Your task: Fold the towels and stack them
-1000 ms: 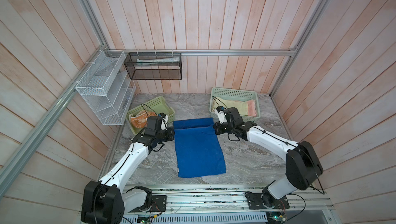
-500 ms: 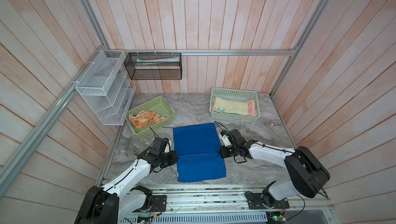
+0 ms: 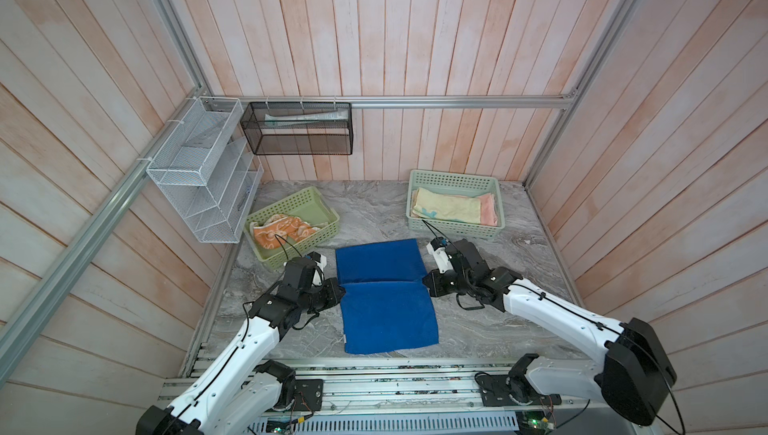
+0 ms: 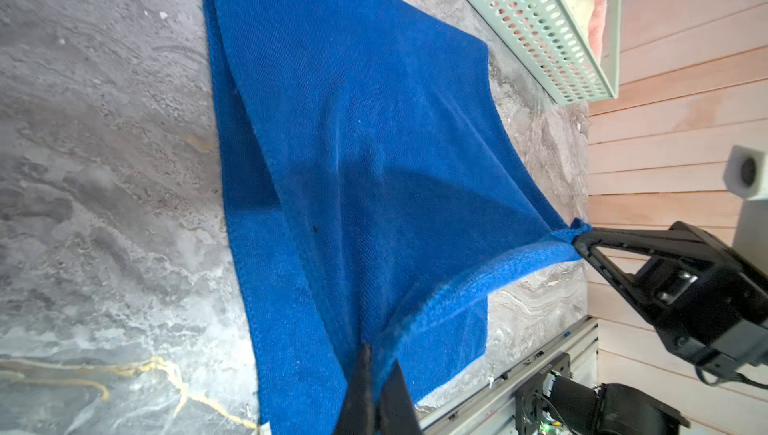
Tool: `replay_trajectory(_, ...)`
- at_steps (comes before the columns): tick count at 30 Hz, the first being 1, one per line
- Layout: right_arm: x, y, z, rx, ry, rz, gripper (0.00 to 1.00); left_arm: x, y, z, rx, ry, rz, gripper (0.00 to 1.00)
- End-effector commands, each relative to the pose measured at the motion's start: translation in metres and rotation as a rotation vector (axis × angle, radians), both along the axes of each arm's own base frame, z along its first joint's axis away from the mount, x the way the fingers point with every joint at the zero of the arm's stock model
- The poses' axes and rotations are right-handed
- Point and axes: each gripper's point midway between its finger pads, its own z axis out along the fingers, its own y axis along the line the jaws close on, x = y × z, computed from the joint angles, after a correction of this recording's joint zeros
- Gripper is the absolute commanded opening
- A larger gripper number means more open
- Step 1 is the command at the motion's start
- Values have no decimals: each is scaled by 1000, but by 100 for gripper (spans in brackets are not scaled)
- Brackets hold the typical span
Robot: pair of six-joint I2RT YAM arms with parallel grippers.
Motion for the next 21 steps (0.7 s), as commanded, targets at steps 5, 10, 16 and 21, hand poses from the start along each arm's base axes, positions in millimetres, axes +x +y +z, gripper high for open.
replay_trajectory(5, -40, -18, -66, -27, 187, -37, 0, -42, -5, -63, -54, 225, 14, 0)
replay_trajectory(10, -38, -15, -92, -76, 218, -13, 0, -40, -8, -86, -64, 254, 23, 0)
replay_trajectory(16, -17, -21, -115, -175, 202, -47, 0, -23, -4, -109, -41, 255, 45, 0)
replay_trajectory(21, 11, -33, -130, -187, 207, -104, 0, 11, 8, -113, -7, 224, 57, 0)
